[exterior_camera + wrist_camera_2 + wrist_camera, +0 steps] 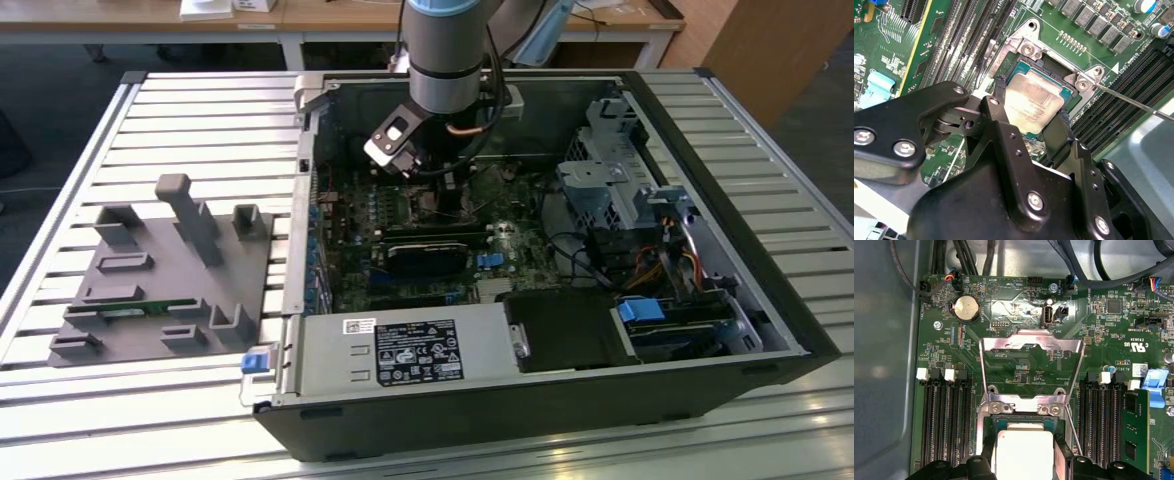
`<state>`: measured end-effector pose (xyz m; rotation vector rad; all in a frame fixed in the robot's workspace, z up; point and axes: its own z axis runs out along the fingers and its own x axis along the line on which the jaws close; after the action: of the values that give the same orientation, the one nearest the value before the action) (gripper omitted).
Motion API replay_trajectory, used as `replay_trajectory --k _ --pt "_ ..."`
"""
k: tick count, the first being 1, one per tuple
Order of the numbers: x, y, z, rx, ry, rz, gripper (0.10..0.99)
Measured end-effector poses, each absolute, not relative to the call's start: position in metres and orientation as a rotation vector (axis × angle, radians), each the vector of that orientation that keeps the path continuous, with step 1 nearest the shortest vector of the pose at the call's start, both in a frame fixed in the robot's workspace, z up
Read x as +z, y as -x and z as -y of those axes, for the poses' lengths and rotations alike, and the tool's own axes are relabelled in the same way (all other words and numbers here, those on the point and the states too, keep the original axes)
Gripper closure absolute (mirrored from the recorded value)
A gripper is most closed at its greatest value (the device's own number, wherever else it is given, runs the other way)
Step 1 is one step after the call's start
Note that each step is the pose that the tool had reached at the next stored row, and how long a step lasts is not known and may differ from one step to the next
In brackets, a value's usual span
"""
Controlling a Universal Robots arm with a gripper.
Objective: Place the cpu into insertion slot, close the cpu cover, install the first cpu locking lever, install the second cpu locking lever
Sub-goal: 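Place the cpu into insertion slot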
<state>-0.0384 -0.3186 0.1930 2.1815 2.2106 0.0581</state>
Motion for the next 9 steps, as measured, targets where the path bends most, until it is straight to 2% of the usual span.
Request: replay_trajectory --k 7,8,9 --pt "0.1930 0.0384 0.3186 0.058 -2.181 -2.211 0.529" --pt "0.1930 0.0384 0.3186 0.058 -2.181 -2.211 0.467" --pt "0.1930 0.0384 0.3186 0.058 -2.181 -2.211 0.467"
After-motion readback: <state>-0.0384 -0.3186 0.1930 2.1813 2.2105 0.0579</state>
